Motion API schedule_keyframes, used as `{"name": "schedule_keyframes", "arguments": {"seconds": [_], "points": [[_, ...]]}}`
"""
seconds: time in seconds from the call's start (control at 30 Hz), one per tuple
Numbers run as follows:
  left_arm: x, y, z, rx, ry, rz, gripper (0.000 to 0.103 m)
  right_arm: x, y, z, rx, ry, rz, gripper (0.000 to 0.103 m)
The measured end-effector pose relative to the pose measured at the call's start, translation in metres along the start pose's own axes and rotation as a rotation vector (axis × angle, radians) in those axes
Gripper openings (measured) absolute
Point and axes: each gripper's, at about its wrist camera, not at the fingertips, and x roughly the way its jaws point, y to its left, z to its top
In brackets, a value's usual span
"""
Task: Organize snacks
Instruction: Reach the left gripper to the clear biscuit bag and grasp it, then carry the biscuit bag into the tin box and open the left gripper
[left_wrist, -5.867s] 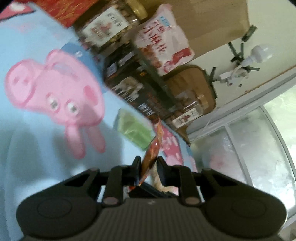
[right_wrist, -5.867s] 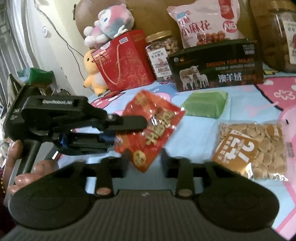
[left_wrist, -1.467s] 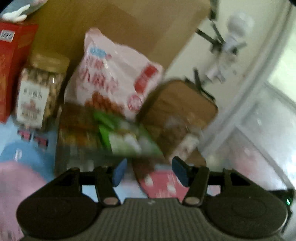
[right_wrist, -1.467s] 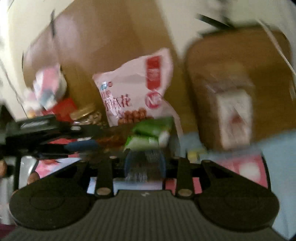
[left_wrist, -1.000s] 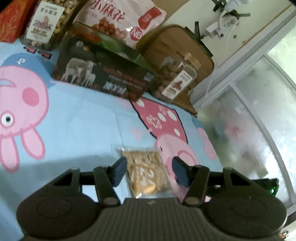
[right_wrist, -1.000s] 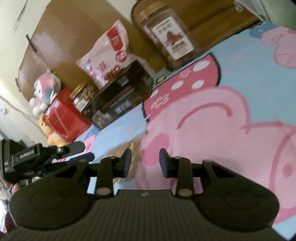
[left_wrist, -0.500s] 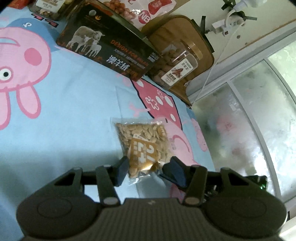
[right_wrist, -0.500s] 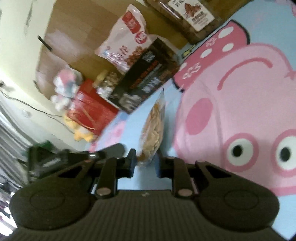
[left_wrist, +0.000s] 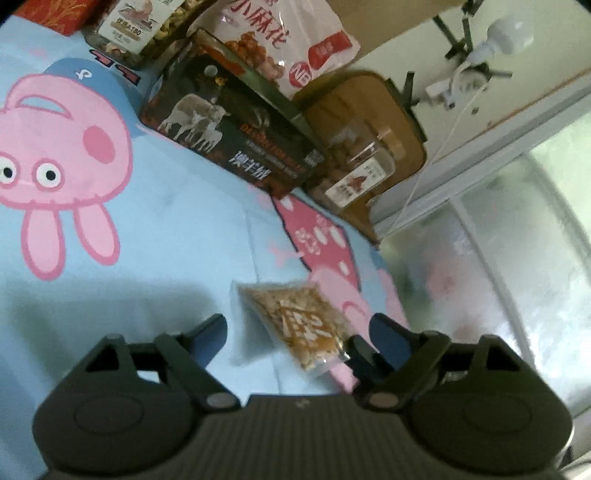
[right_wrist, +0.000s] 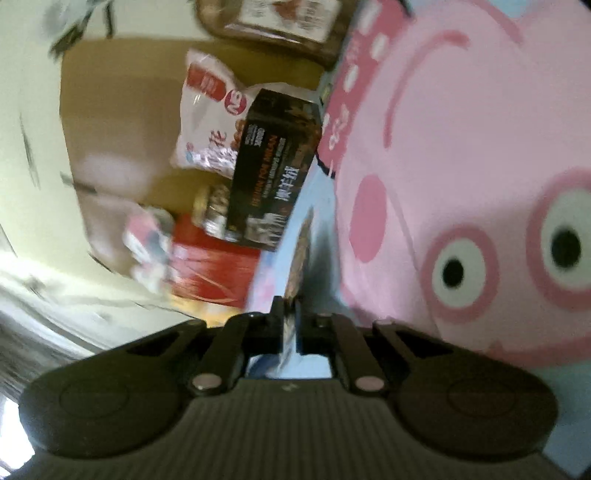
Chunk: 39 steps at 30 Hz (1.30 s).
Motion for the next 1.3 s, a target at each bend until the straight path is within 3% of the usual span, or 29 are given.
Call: {"name": "schedule_keyframes", "arguments": {"seconds": [0.2, 0.27, 0.33, 0.43, 0.6, 0.77, 0.93, 1.13, 1.3], "points": [[0.003, 0.002, -0.004, -0.056, 0.032, -0.089, 0.083, 0.005, 0.001, -0.007, 0.098, 0.056, 0.121, 0.008], [0.005, 0.002, -0.005, -0.065, 0.035, -0.100, 0.071, 0.009, 0.005, -0.011, 0.090, 0.083, 0.139, 0.008], [0.007, 0.004, -0.004, -0.069, 0.032, -0.086, 0.040, 0.012, 0.010, -0.015, 0.063, 0.109, 0.129, 0.008], [0.007, 0.011, -0.003, -0.087, 0.040, -0.070, 0.024, 0.013, 0.011, -0.017, 0.040, 0.116, 0.108, 0.008], [0.004, 0.017, -0.006, -0.101, 0.048, -0.097, 0.019, 0.015, 0.015, -0.018, -0.033, 0.105, 0.016, 0.013], [-0.004, 0.012, -0.007, -0.057, 0.054, -0.133, 0.018, 0.012, 0.011, -0.015, -0.024, 0.084, 0.029, 0.015], [-0.009, 0.003, 0.001, 0.000, 0.047, -0.131, 0.018, 0.013, 0.027, -0.016, -0.123, 0.067, 0.016, 0.011], [-0.012, -0.024, 0.039, 0.115, 0.010, -0.126, 0.019, 0.025, 0.061, -0.004, -0.245, 0.034, 0.019, 0.011], [0.000, -0.041, 0.091, 0.208, -0.018, -0.092, 0.019, 0.048, 0.093, 0.017, -0.346, -0.024, 0.021, 0.011]]}}
